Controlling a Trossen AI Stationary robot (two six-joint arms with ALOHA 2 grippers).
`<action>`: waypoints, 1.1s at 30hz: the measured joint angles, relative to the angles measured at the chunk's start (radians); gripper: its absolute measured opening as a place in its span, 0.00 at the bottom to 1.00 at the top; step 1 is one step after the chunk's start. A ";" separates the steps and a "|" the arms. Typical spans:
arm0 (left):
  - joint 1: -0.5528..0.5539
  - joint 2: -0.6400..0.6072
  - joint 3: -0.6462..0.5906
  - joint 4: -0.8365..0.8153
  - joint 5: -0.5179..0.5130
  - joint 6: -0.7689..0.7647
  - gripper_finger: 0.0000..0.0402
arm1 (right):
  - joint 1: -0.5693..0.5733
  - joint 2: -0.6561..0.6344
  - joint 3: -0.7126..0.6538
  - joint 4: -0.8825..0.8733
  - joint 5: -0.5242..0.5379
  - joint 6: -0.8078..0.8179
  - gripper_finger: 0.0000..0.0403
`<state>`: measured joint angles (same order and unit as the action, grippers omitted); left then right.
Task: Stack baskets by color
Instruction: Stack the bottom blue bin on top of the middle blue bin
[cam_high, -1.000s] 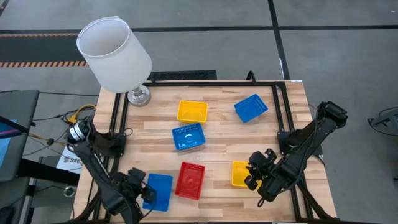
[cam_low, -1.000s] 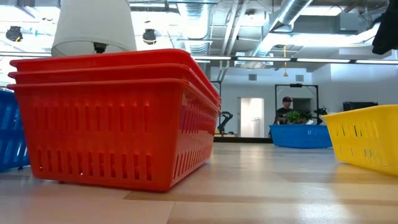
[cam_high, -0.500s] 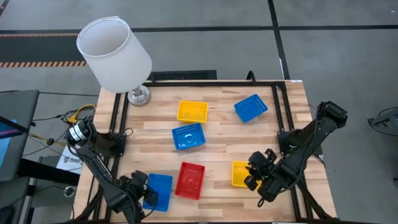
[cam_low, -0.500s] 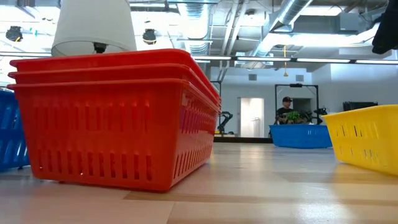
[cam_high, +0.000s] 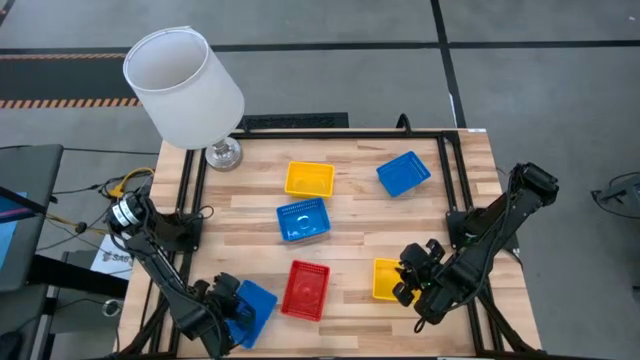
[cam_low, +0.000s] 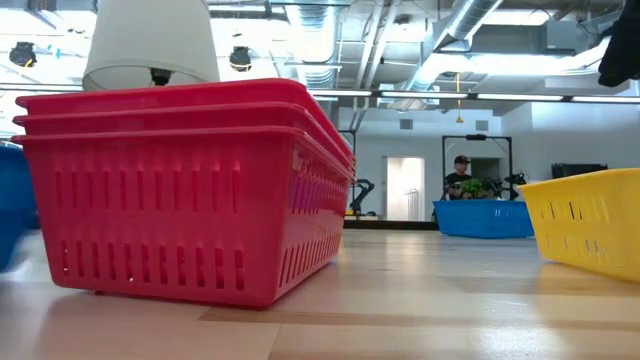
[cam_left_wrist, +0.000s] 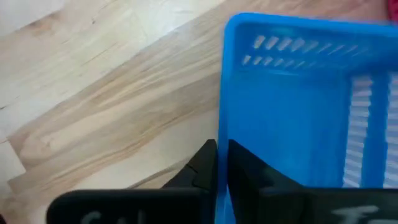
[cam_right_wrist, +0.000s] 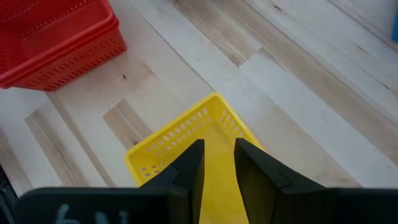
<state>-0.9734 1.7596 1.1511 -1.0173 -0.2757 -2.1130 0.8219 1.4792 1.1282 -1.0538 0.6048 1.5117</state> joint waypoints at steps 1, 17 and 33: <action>0.000 0.000 0.000 0.000 -0.001 -0.001 0.03 | 0.000 0.000 0.000 0.000 0.000 0.000 0.28; 0.017 0.000 0.274 -0.421 -0.105 0.008 0.00 | 0.000 0.000 0.000 0.000 0.001 -0.002 0.28; 0.344 -0.079 0.397 -0.496 -0.332 0.631 0.00 | 0.000 0.000 0.000 0.000 0.007 -0.002 0.28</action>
<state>-0.6290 1.6801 1.5478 -1.5131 -0.6078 -1.4820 0.8219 1.4792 1.1278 -1.0538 0.6117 1.5097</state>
